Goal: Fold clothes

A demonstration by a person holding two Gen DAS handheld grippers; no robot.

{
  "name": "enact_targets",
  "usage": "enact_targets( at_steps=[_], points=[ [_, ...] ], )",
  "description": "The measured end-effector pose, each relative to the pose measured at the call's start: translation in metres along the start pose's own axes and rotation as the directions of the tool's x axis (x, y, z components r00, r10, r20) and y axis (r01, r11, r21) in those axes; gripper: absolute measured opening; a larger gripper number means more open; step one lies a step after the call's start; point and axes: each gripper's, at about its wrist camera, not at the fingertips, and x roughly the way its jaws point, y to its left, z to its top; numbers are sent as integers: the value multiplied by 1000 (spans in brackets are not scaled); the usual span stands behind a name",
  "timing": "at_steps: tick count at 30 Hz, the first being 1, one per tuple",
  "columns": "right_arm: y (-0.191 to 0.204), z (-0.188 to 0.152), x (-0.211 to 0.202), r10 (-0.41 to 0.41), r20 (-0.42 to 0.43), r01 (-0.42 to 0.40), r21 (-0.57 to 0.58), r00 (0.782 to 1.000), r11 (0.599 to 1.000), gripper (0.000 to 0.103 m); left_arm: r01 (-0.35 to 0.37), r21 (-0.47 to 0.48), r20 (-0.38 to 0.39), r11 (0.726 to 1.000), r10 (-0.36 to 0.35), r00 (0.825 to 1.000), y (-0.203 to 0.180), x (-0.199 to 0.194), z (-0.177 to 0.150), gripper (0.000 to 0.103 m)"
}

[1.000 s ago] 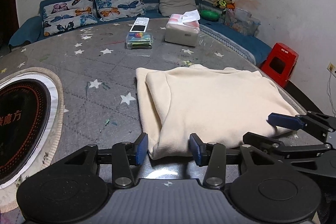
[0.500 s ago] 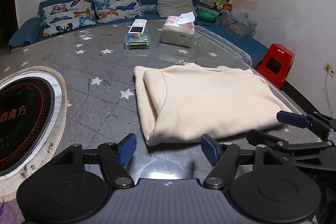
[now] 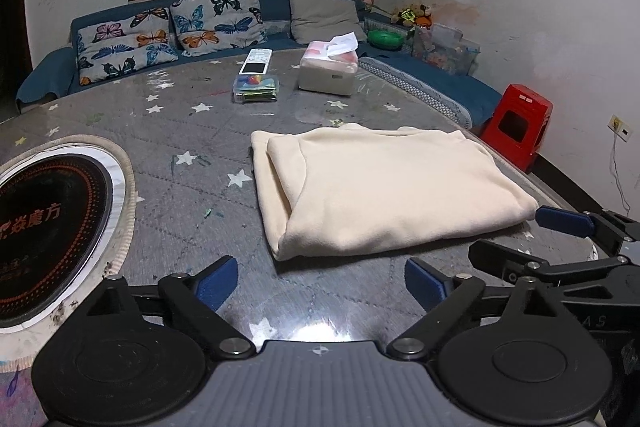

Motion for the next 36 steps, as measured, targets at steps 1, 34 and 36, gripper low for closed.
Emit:
enact_targets(
  at_steps=[1,34,36],
  points=[
    [0,0,-1,-2,3,2,1,1000,1000,102,0,0,1,1000,0,1000,0,-1,-1,95],
    [2,-14,-33,-66,55,64,32,996,997,103,-26,50,7,998,26,1000,-13,-24,-27,103],
    [2,-16,-34,-69,57,67,35,996,997,103,-25,54,7,998,25,1000,-14,-24,-28,103]
  ],
)
